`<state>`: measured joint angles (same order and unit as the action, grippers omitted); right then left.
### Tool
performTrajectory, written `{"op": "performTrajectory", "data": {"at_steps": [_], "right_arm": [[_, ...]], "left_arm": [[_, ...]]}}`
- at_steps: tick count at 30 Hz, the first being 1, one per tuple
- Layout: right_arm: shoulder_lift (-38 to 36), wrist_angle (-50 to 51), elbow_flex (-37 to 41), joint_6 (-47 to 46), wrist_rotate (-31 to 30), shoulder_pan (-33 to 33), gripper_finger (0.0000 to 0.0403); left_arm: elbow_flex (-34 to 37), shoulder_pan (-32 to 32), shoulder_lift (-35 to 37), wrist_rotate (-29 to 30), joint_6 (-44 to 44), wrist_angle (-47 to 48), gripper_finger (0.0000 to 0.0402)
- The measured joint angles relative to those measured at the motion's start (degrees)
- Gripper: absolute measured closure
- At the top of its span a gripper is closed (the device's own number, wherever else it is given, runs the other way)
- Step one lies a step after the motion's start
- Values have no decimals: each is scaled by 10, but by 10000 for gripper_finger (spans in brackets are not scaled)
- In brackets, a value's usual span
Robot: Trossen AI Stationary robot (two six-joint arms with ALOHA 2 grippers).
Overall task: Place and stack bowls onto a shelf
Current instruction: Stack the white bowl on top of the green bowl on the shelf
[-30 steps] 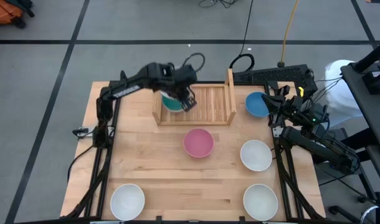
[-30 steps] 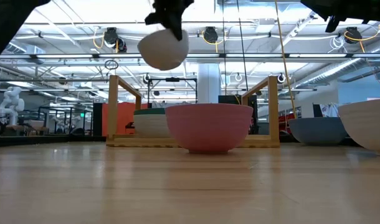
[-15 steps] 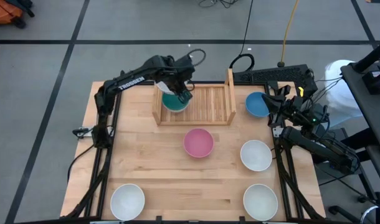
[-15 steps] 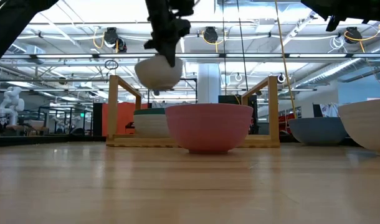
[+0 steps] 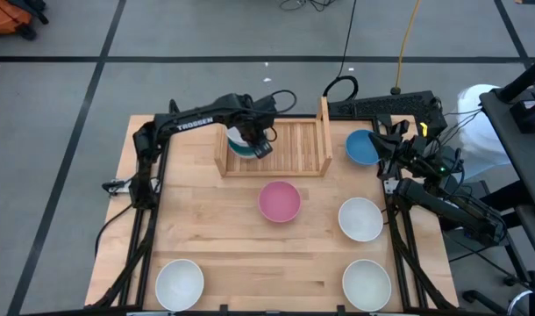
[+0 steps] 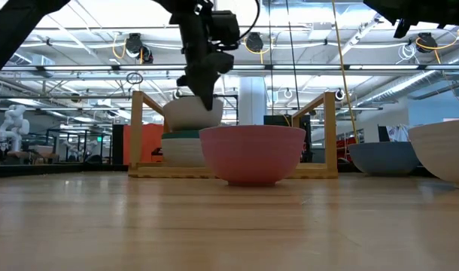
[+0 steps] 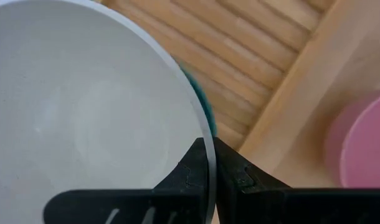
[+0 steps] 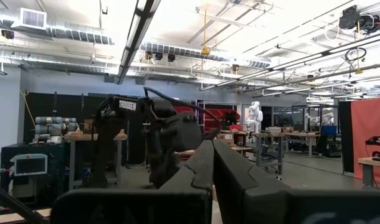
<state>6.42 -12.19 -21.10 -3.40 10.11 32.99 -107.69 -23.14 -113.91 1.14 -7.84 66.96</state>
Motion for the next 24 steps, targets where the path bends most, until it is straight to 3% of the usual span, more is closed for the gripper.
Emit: {"op": "performTrajectory", "data": {"at_steps": [17,24], "right_arm": [[0,0,0,0,1,0,403],[0,0,0,0,1,0,403]], "left_arm": [[38,0,0,-23,-9,-18,395],[37,0,0,-26,-26,-18,350]]}}
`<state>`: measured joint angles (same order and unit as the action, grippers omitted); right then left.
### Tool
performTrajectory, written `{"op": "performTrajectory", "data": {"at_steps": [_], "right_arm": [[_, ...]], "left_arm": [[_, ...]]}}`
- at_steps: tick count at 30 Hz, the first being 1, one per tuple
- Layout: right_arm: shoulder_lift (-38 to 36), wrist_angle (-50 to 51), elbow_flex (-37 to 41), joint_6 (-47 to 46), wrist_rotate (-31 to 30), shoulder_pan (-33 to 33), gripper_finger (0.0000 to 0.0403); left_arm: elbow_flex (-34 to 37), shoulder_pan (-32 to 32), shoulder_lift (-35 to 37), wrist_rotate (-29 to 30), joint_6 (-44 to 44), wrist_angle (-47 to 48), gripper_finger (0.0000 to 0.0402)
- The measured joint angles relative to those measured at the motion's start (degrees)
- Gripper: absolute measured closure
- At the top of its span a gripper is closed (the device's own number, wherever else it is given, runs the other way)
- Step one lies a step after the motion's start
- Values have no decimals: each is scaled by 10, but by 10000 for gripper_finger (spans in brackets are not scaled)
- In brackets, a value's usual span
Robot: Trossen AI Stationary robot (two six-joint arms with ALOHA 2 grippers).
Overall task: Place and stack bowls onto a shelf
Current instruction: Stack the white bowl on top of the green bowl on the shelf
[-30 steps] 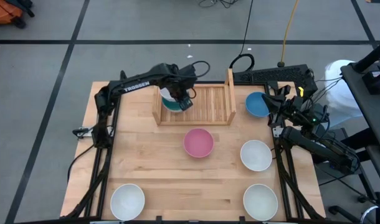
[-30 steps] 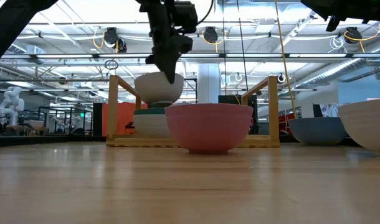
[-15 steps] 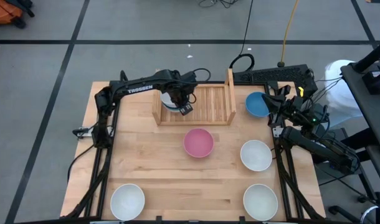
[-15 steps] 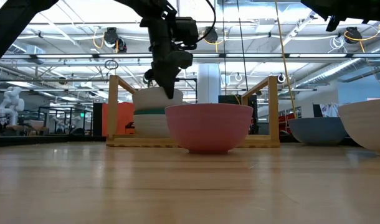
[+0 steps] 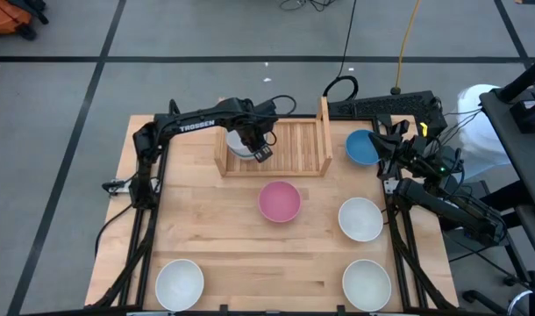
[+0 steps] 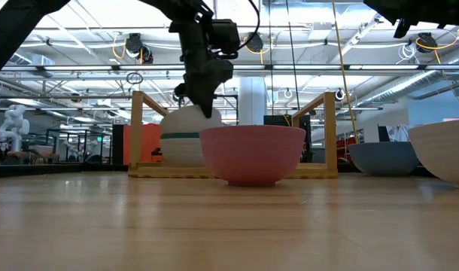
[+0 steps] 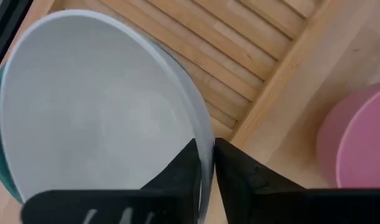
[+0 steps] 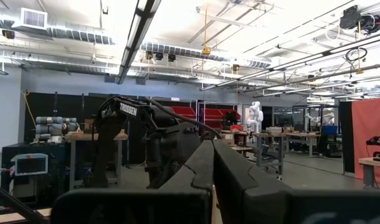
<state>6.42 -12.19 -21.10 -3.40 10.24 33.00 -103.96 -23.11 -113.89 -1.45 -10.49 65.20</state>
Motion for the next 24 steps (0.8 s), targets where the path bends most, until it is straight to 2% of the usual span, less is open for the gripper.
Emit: {"op": "performTrajectory", "data": {"at_steps": [4,9,24], "right_arm": [[0,0,0,0,0,0,403],[0,0,0,6,0,0,403],[0,-7,0,15,1,0,403]], "left_arm": [[0,0,0,3,-1,-3,340],[0,-1,-1,44,1,-10,331],[-11,0,-4,40,-23,-13,327]]}}
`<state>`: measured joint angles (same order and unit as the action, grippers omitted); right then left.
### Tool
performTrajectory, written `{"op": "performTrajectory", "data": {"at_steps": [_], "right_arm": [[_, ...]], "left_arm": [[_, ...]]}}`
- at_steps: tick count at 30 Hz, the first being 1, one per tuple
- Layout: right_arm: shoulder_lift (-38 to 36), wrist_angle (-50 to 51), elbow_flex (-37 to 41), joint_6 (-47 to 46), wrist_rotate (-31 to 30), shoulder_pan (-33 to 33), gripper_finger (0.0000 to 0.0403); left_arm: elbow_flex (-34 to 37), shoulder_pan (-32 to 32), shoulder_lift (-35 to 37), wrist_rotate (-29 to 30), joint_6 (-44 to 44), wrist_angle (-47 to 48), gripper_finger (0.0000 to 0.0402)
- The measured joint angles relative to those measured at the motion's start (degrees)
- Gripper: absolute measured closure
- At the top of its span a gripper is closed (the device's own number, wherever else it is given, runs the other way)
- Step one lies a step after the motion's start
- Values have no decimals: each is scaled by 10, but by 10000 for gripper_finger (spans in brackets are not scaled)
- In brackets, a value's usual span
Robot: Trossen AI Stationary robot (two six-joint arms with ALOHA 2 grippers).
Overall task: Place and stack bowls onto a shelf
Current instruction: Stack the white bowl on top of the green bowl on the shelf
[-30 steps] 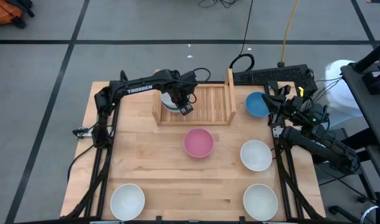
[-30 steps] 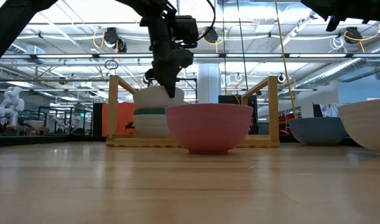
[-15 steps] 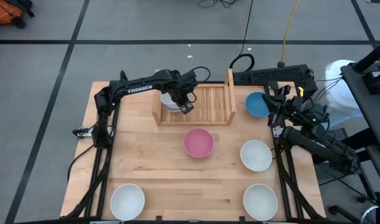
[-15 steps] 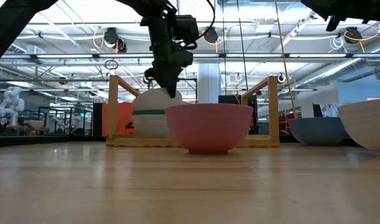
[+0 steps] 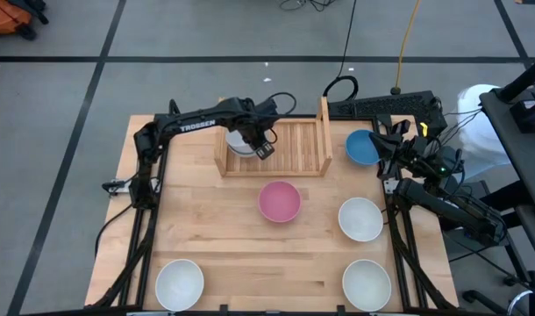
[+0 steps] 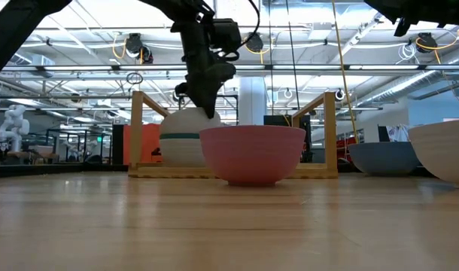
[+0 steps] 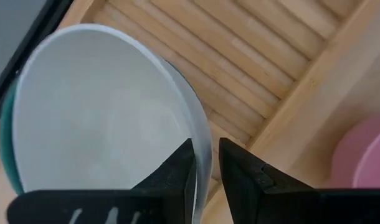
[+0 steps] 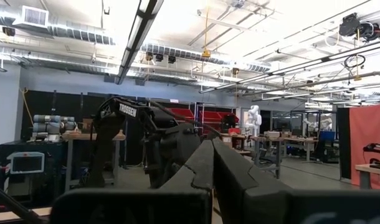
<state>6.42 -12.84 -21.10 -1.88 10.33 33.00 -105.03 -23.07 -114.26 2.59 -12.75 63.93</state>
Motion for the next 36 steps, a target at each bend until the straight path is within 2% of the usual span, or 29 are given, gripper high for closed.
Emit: {"op": "performTrajectory", "data": {"at_steps": [15,22,36], "right_arm": [[0,-2,0,0,2,0,403],[0,-2,0,0,2,0,403],[0,-2,0,0,2,0,403]], "left_arm": [[-54,3,8,-1,-18,9,329],[-54,8,8,-16,-3,11,393],[-21,8,8,5,20,16,399]]}}
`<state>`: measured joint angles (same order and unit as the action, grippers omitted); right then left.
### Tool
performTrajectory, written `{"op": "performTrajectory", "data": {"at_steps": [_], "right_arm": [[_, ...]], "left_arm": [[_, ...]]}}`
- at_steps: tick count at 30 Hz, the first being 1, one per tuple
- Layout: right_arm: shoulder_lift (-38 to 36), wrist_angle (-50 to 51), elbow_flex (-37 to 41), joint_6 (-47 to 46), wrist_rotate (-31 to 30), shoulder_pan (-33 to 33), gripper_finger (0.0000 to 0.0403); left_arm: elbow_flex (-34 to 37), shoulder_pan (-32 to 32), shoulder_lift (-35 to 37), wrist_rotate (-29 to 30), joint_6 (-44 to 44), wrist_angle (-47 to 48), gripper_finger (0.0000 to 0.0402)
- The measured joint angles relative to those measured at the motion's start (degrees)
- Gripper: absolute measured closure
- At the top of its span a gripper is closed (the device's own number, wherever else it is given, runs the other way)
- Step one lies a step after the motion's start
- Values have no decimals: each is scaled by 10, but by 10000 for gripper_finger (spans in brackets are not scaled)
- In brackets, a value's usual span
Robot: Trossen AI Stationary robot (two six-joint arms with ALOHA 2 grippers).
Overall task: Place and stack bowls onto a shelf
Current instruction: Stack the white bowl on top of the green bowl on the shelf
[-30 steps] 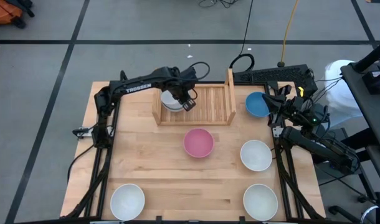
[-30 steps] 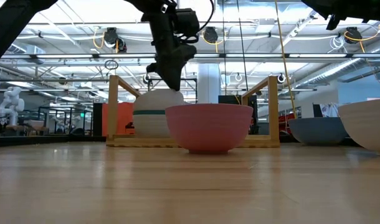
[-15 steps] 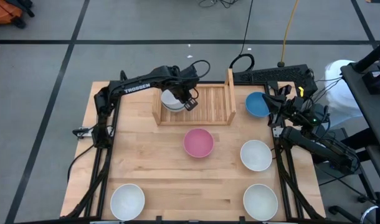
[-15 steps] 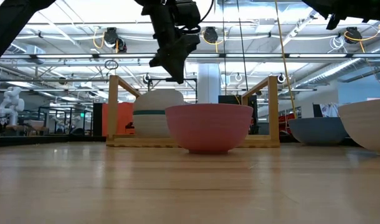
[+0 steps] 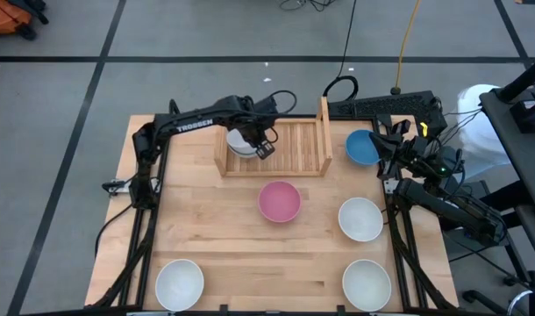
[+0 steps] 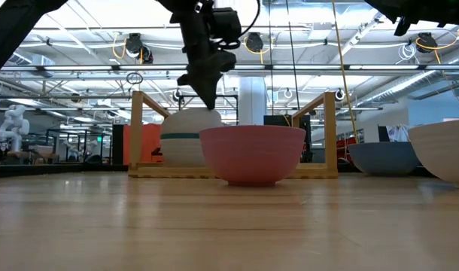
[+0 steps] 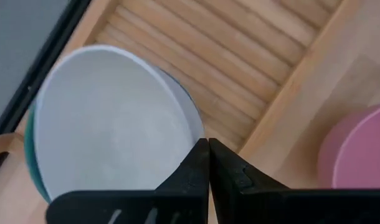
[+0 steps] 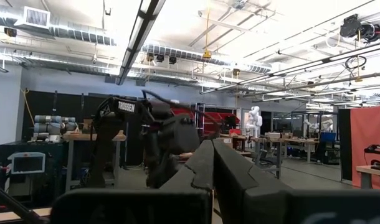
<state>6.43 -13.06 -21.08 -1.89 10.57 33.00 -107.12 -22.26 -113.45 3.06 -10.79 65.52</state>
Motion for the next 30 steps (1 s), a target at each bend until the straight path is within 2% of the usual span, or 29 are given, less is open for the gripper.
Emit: {"op": "performTrajectory", "data": {"at_steps": [11,16,19,23,27,30], "right_arm": [[0,-4,0,0,0,0,403],[0,-9,0,0,0,0,403],[0,-9,0,0,0,0,403],[0,-9,0,0,0,0,403],[0,-9,0,0,0,0,403],[0,-9,0,0,0,0,403]], "left_arm": [[56,0,-1,-10,2,-26,400],[26,5,-1,-75,1,-16,400],[-8,12,-1,-85,13,-17,401],[-42,16,0,-41,30,-18,401],[-38,16,0,27,24,4,401],[-29,17,0,48,12,8,401]]}}
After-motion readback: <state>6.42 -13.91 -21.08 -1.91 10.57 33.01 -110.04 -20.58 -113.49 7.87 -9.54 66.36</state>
